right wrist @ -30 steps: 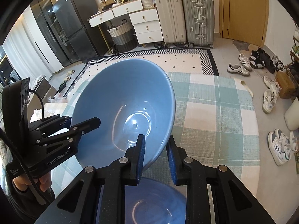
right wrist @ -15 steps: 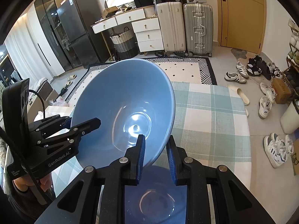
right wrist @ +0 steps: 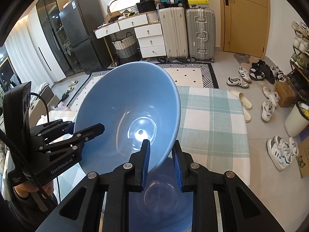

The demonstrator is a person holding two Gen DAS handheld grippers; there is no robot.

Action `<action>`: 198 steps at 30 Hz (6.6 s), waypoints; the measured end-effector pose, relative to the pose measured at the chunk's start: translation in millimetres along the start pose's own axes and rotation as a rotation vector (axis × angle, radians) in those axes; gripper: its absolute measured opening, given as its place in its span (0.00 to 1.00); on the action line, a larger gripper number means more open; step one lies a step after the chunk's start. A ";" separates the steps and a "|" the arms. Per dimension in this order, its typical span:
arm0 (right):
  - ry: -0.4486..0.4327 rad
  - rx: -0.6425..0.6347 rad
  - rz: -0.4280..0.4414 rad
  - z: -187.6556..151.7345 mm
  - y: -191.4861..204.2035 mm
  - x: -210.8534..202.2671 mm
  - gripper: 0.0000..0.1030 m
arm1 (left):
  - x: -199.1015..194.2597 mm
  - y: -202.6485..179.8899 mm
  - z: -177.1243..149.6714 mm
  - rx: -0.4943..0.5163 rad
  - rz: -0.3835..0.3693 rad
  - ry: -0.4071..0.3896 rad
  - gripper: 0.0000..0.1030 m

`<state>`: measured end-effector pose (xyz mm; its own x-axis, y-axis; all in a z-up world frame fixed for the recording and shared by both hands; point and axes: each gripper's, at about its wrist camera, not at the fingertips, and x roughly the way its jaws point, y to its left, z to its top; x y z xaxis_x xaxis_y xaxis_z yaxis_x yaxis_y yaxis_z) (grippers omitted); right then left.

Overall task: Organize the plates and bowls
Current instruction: 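Carry the nested bowls with both grippers and lower them into the third bowl, then open both grippers and release the three stacked blue bowls, then close both grippers on opposite rims of the blue bowl stack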

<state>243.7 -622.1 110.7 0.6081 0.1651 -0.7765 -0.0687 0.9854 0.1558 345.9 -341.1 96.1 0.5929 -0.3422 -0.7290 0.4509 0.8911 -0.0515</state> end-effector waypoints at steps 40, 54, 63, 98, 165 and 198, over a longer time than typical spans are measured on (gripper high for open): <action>0.018 0.089 -0.033 -80.8 -5.8 -50.4 0.22 | -40.3 -78.4 -69.8 0.078 -0.039 0.073 0.20; 0.055 0.125 -0.030 -96.8 -12.2 -39.1 0.22 | -17.5 -78.6 -82.4 0.094 -0.041 0.116 0.20; 0.076 0.139 -0.041 -102.0 -15.9 -28.2 0.22 | -1.9 -73.8 -87.6 0.102 -0.045 0.139 0.20; 0.107 0.155 -0.084 -117.2 -26.1 -4.1 0.28 | 24.8 -60.8 -104.5 0.102 -0.039 0.182 0.31; 0.082 0.238 -0.012 -119.7 -53.8 10.6 0.92 | 43.8 -52.3 -93.9 0.036 -0.065 0.186 0.97; 0.177 0.236 0.041 -125.2 -55.8 65.2 0.27 | 103.4 -48.2 -110.2 0.002 -0.128 0.297 0.19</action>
<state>188.2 -661.1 -25.1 0.4598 0.2297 -0.8578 0.1083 0.9443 0.3109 312.0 -386.6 -52.0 0.3111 -0.3490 -0.8840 0.5104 0.8460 -0.1544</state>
